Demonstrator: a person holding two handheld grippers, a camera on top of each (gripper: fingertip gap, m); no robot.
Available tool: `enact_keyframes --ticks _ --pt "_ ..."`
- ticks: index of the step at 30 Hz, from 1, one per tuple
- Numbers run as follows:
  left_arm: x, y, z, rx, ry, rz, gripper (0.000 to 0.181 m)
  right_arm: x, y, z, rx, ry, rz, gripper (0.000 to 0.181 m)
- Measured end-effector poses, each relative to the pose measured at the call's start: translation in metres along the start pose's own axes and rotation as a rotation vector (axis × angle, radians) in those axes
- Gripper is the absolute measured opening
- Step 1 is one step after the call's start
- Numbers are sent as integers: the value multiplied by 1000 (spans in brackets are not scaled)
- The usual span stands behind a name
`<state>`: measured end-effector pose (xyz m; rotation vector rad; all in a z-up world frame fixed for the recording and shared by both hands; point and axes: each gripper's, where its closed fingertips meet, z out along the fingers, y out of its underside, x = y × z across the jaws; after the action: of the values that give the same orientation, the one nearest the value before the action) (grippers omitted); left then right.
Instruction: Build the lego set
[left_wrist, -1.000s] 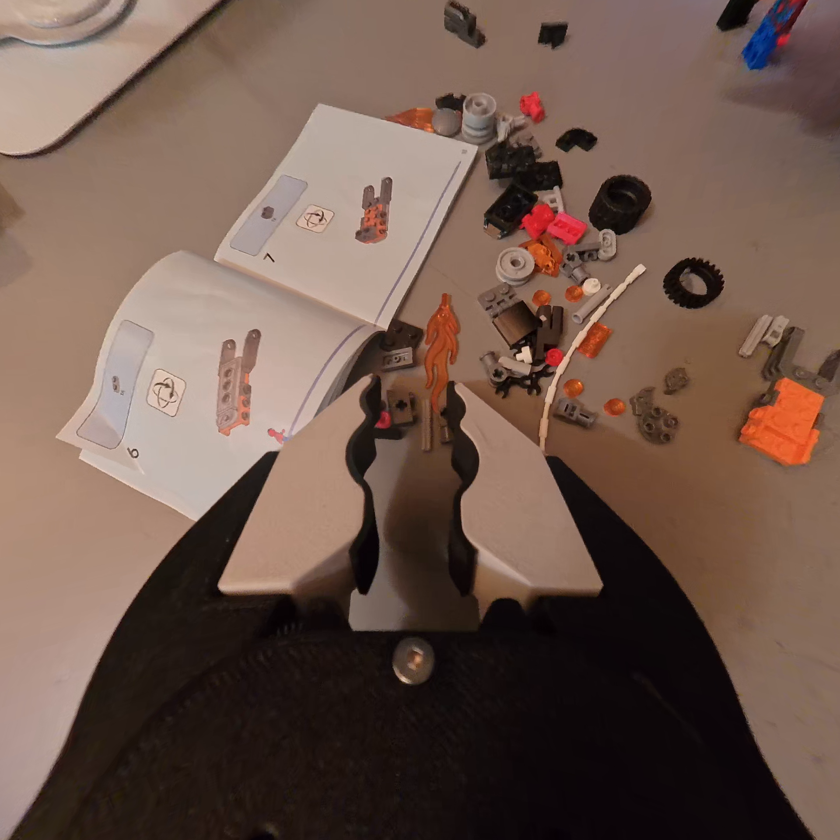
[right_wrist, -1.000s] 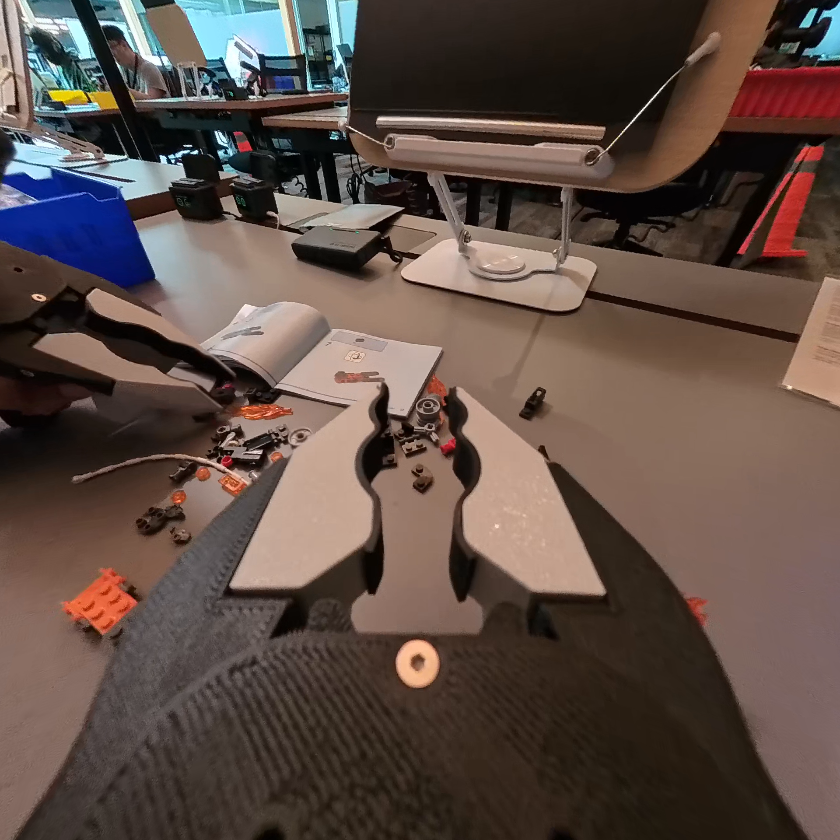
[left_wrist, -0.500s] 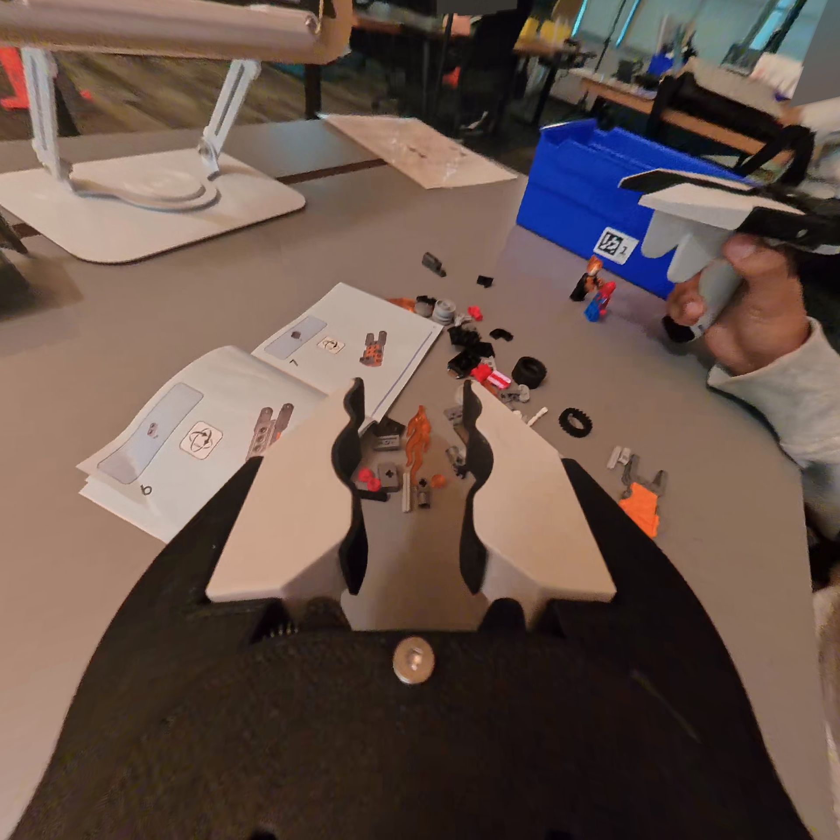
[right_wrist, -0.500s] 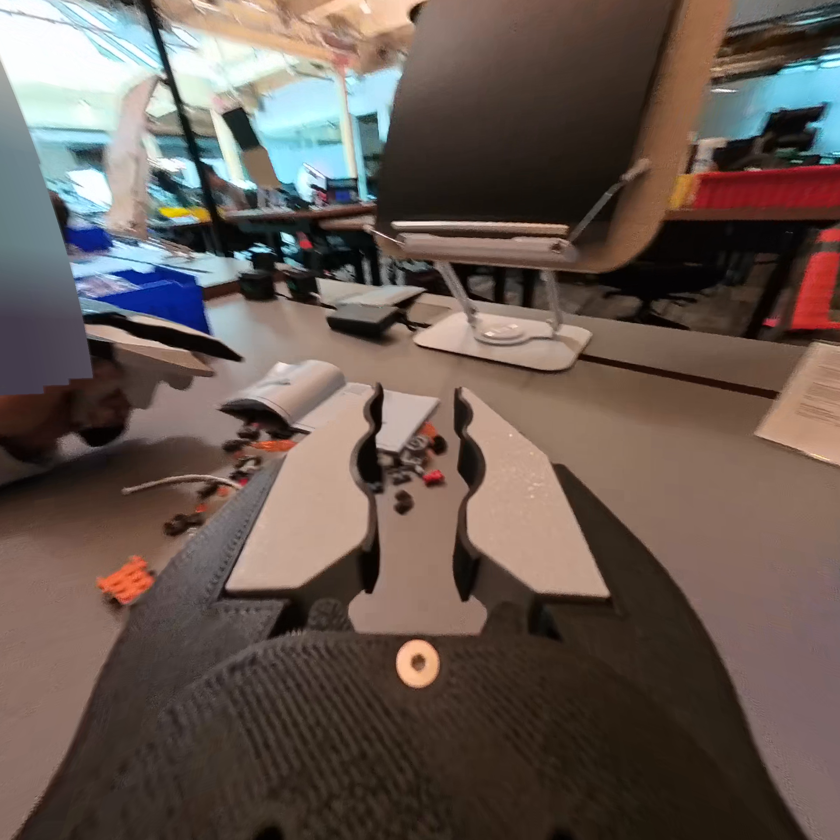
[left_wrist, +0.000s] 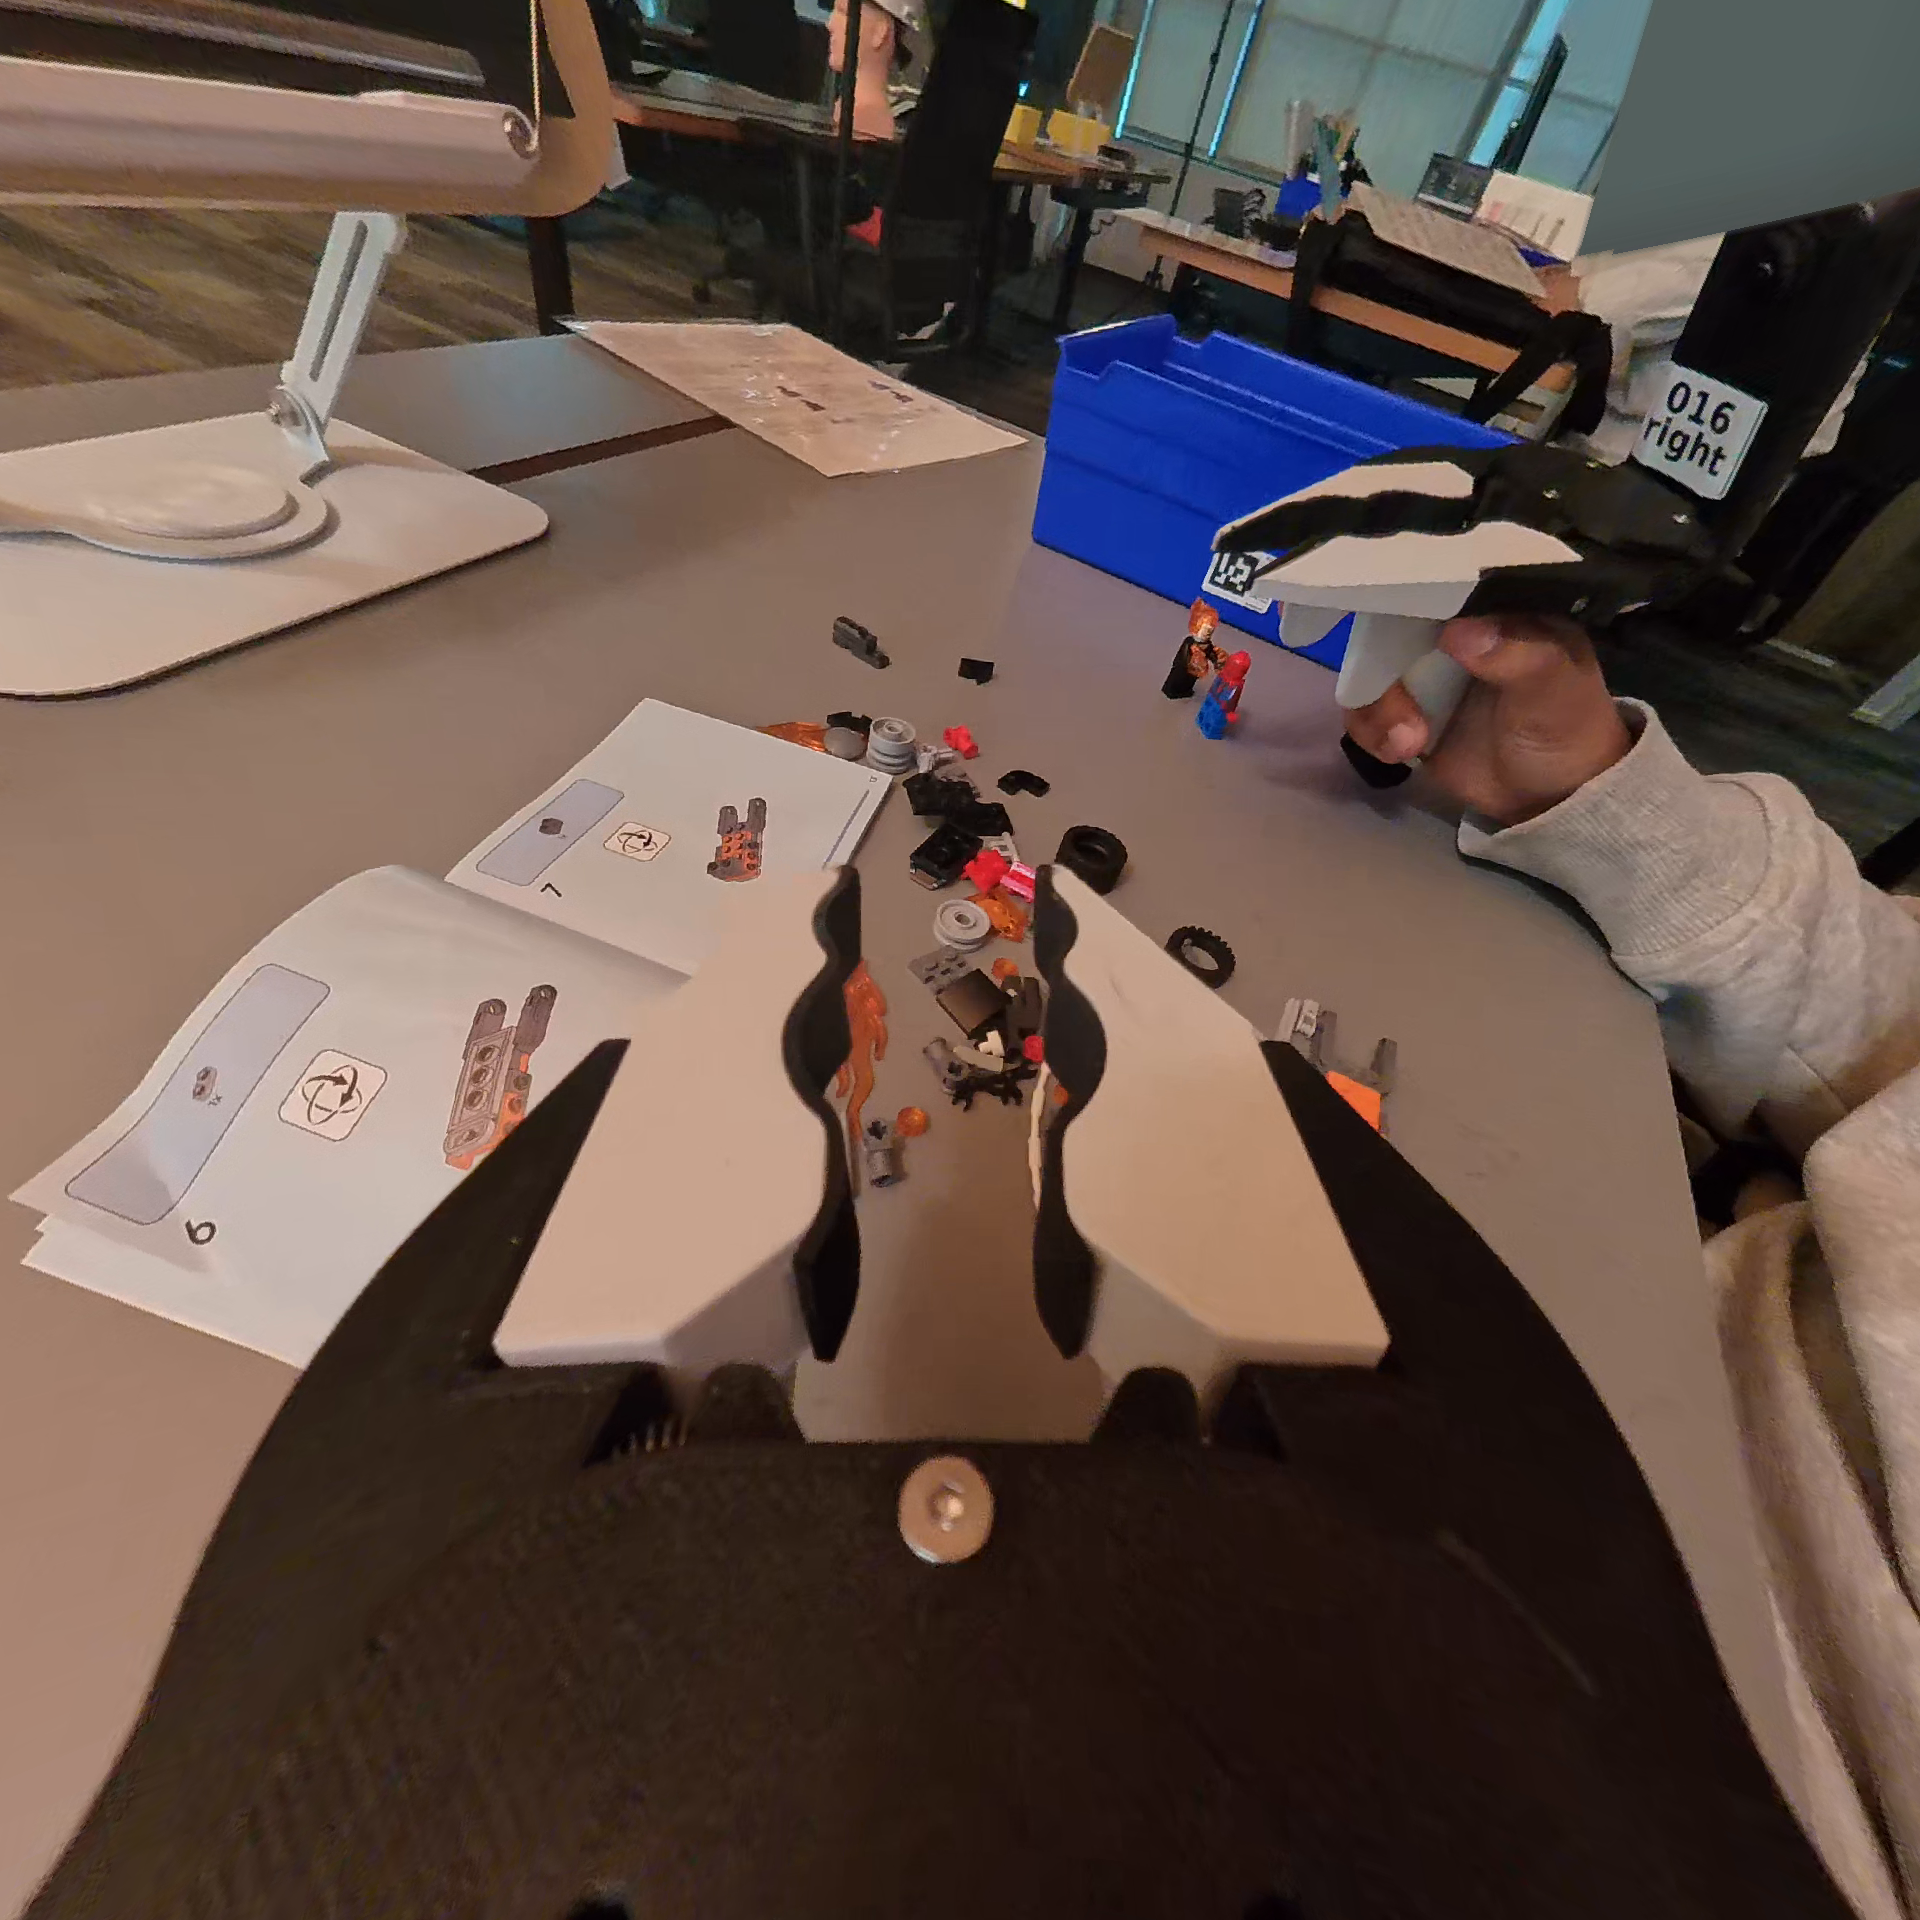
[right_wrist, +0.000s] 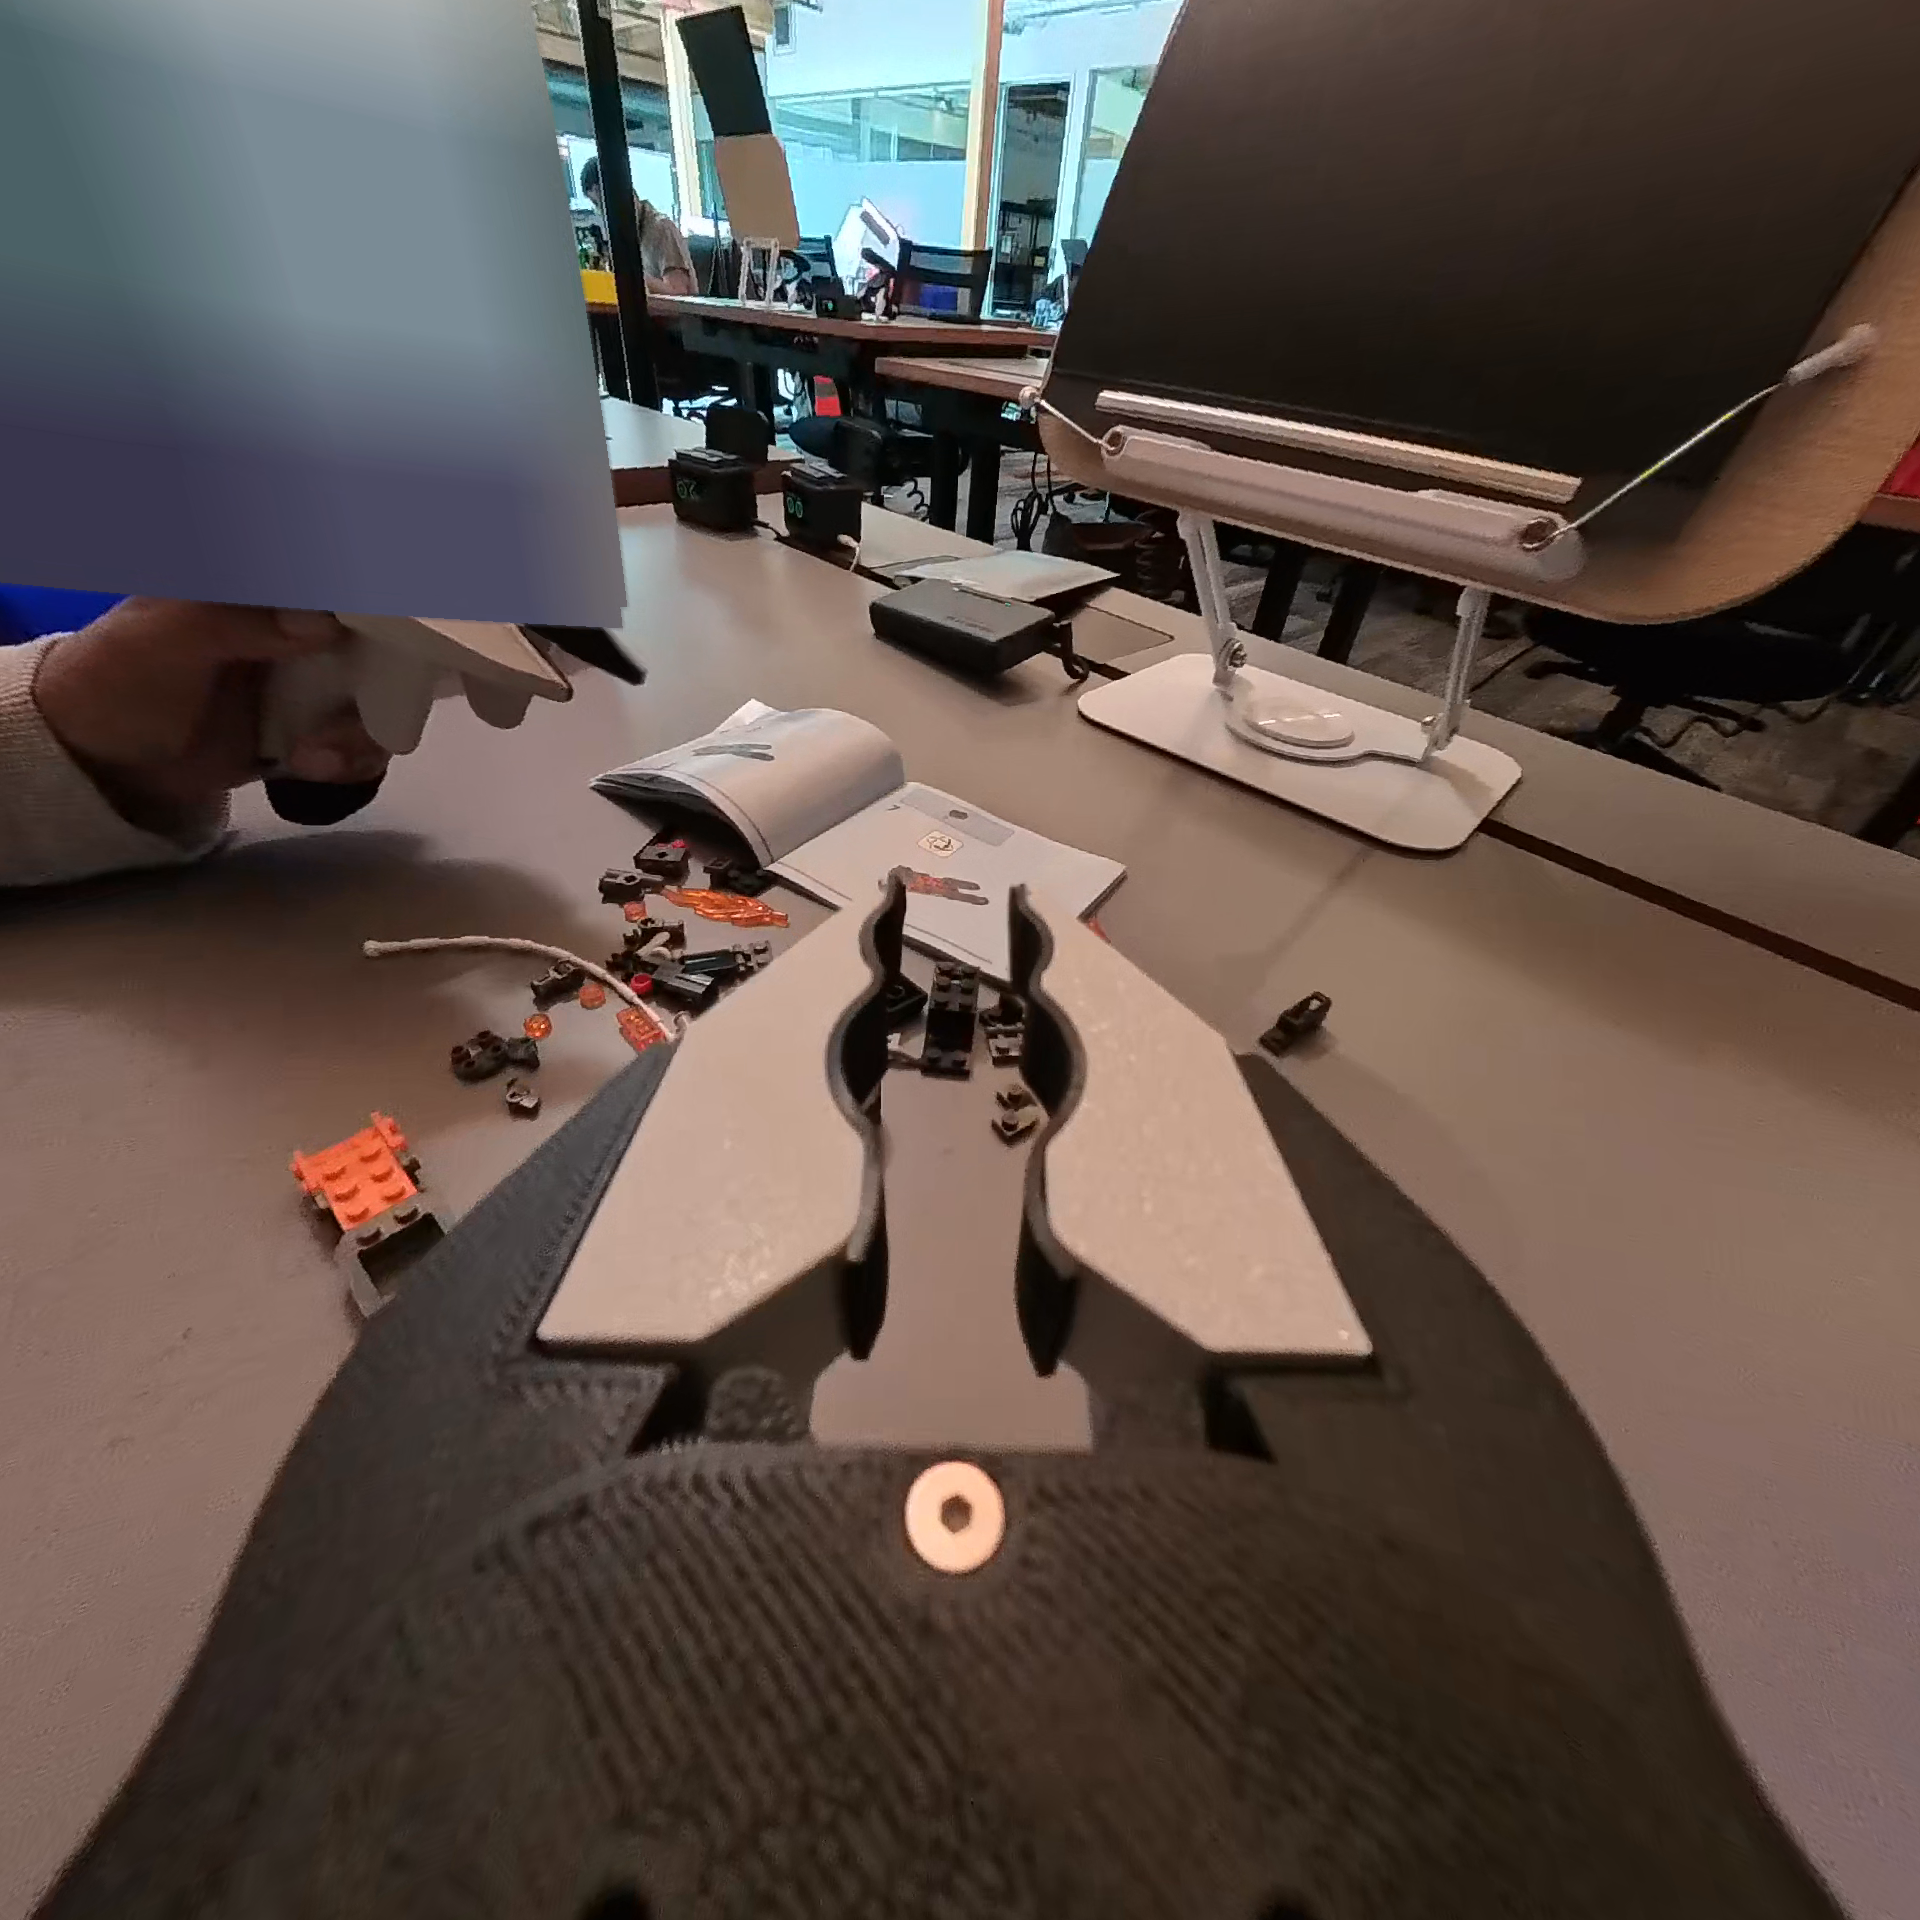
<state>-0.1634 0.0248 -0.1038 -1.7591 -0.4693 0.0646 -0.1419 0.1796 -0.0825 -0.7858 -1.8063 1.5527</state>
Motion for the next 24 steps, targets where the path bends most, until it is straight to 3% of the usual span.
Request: enact_keyframes --ticks 14,24 --pt "3 7 4 -45 5 20 14 -5 11 7 -68 -9 -25 8" --pt "2 10 6 -61 -1 24 13 -7 8 4 -76 10 -82 0"
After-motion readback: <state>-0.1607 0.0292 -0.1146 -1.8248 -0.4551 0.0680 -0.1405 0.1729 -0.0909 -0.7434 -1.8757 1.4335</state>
